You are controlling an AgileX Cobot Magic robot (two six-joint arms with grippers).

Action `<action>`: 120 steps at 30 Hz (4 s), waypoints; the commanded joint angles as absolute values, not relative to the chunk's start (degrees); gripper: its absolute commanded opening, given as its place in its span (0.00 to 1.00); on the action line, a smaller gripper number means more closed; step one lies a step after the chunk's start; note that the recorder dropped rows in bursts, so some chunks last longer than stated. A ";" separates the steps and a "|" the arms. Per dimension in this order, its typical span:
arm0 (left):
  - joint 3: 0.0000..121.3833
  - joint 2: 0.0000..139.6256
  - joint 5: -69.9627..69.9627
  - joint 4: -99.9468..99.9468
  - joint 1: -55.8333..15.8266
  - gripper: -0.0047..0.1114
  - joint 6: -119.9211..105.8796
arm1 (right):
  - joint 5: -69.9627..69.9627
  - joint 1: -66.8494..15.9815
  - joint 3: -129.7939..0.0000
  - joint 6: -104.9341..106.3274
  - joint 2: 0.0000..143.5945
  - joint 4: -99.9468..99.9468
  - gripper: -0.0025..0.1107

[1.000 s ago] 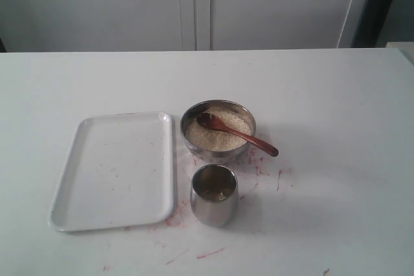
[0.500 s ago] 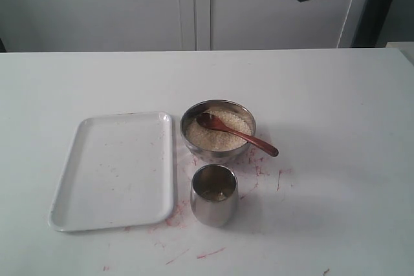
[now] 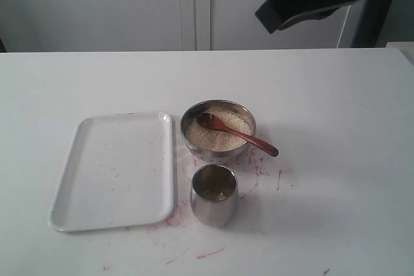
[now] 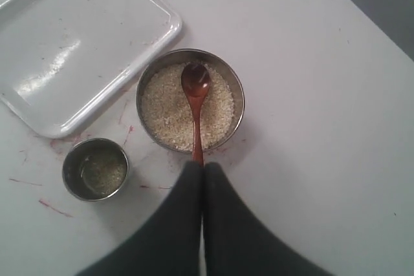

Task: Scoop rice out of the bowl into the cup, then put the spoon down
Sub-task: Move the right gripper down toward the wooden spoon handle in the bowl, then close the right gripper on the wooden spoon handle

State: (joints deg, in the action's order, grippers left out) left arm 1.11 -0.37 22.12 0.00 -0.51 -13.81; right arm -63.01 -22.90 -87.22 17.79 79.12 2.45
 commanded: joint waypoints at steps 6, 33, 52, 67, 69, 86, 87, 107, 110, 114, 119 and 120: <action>0.58 0.00 24.45 0.00 -0.74 0.16 -13.47 | -52.78 -22.83 -76.98 20.82 80.21 -2.73 0.02; 0.58 0.00 24.45 0.00 -0.74 0.16 -13.47 | -47.31 -22.83 -71.19 20.82 91.60 -2.72 0.02; 0.58 0.00 24.45 0.00 -0.74 0.16 -13.47 | -47.16 -22.83 -71.19 20.82 94.87 -1.98 0.55; 0.58 0.00 24.45 0.00 -0.74 0.16 -13.47 | -47.66 -22.83 -71.19 20.82 97.22 1.67 0.56; 0.58 0.00 24.45 0.00 -0.74 0.16 -13.47 | -47.71 -22.83 -71.19 20.82 97.74 1.67 0.56; 0.58 0.00 24.45 0.00 -0.74 0.16 -13.47 | -46.17 -22.83 -71.19 20.71 102.44 -1.39 0.56; 0.58 0.00 24.45 0.00 -0.74 0.16 -13.47 | -46.13 -22.83 -71.19 20.44 102.83 -2.02 0.55; 0.58 0.00 24.45 0.00 -0.74 0.16 -13.47 | -43.71 -22.83 -71.19 17.68 104.77 -7.52 0.51; 0.58 0.00 24.45 0.00 -0.74 0.16 -13.47 | -43.66 -22.83 -71.19 17.68 104.76 -7.48 0.51; 0.58 0.00 24.45 0.00 -0.74 0.16 -13.47 | -43.66 -22.83 -71.19 17.68 104.76 -7.48 0.45; 0.58 0.00 24.45 0.00 -0.74 0.16 -13.47 | -43.66 -22.83 -71.19 17.68 104.76 -7.48 0.41; 0.58 0.00 24.45 0.00 -0.74 0.16 -13.47 | -43.66 -22.83 -71.19 17.68 104.76 -7.48 0.41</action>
